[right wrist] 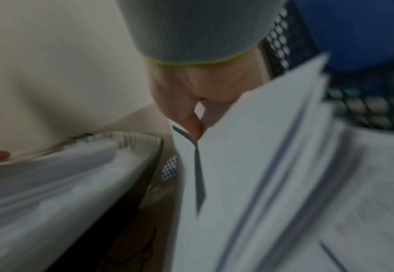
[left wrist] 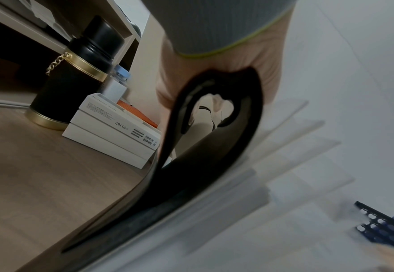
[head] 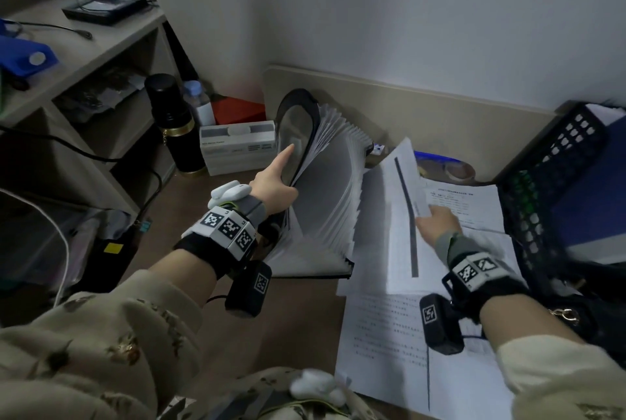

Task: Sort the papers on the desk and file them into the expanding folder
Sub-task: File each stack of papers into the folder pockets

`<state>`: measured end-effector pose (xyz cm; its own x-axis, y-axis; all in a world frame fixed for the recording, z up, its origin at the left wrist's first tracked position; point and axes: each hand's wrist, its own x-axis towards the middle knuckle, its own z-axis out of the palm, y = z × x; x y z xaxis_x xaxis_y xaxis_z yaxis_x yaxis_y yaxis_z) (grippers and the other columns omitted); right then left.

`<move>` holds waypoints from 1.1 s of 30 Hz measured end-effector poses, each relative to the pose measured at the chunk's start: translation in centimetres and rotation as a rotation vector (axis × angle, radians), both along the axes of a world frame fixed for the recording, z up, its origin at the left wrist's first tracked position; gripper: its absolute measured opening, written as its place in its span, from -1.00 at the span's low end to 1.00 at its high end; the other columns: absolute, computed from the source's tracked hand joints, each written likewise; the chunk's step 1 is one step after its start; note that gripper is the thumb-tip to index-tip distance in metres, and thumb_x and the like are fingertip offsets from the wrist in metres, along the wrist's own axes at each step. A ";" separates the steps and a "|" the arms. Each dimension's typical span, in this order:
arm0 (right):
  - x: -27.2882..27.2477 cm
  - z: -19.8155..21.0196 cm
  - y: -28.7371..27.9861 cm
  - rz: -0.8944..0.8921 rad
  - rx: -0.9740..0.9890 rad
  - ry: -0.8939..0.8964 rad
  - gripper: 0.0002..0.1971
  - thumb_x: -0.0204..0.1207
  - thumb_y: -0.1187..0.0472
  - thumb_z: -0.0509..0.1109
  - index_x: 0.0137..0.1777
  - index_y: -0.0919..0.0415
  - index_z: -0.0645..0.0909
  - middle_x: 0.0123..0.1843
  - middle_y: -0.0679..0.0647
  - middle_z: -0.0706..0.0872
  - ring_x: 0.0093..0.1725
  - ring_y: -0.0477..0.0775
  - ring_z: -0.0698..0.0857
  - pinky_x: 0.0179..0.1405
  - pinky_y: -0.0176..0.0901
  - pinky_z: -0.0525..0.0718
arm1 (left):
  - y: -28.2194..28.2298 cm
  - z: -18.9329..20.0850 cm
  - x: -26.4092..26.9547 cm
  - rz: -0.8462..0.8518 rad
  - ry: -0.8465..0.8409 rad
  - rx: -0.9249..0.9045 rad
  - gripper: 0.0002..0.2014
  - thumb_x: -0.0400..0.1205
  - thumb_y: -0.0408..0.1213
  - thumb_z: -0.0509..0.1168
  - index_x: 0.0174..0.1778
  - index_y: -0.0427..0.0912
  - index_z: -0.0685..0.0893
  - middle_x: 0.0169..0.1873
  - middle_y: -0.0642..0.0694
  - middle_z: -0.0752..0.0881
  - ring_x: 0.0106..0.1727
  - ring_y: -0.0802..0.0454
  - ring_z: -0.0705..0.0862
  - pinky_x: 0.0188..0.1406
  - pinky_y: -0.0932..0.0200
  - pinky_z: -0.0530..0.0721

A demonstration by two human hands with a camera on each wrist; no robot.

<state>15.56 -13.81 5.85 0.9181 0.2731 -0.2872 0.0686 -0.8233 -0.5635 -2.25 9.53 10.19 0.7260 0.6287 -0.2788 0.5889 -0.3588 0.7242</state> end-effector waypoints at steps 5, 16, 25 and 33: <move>0.7 3.8 1.9 0.134 -0.277 -0.072 -0.86 0.50 0.37 0.19 -0.21 0.21 0.55 -0.14 0.26 0.63 0.02 0.31 0.61 -0.06 -0.05 0.50 | 0.3 -0.3 -0.1 0.004 -0.007 0.007 -0.08 0.40 -0.37 0.21 0.58 0.49 0.08 0.47 -0.13 0.51 0.27 -0.18 0.61 0.29 -0.03 0.62; -1.7 3.3 2.3 0.142 -0.383 0.022 -0.71 0.49 0.26 0.26 0.19 0.32 0.56 0.05 0.28 0.67 -0.01 0.27 0.65 -0.07 -0.10 0.57 | 0.8 -0.3 -0.2 0.001 -0.026 -0.010 -0.09 0.42 -0.38 0.21 0.58 0.49 0.08 0.49 -0.11 0.49 0.21 -0.21 0.63 0.22 -0.05 0.67; -1.5 4.4 1.0 0.039 -0.318 -0.183 -0.87 0.47 0.32 0.24 -0.07 0.35 0.58 -0.02 0.33 0.69 -0.05 0.34 0.65 -0.10 -0.05 0.56 | 1.0 -0.3 -0.4 -0.010 -0.038 -0.011 -0.10 0.42 -0.33 0.24 0.58 0.50 0.07 0.45 -0.10 0.54 0.12 -0.15 0.65 0.13 0.02 0.68; -1.6 7.5 2.9 -0.087 0.047 -0.500 -0.77 0.60 0.24 0.12 0.07 0.34 0.56 0.02 0.41 0.67 0.02 0.44 0.62 -0.21 -0.02 0.45 | 0.7 -0.2 -0.3 -0.004 -0.044 -0.022 -0.09 0.45 -0.40 0.23 0.62 0.43 0.07 0.49 -0.13 0.50 0.13 -0.12 0.63 0.02 0.12 0.61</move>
<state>14.00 -10.92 13.33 0.9601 0.1913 0.2042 0.2716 -0.8124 -0.5159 -2.54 10.27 10.00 0.7402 0.6201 -0.2601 0.5548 -0.3446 0.7573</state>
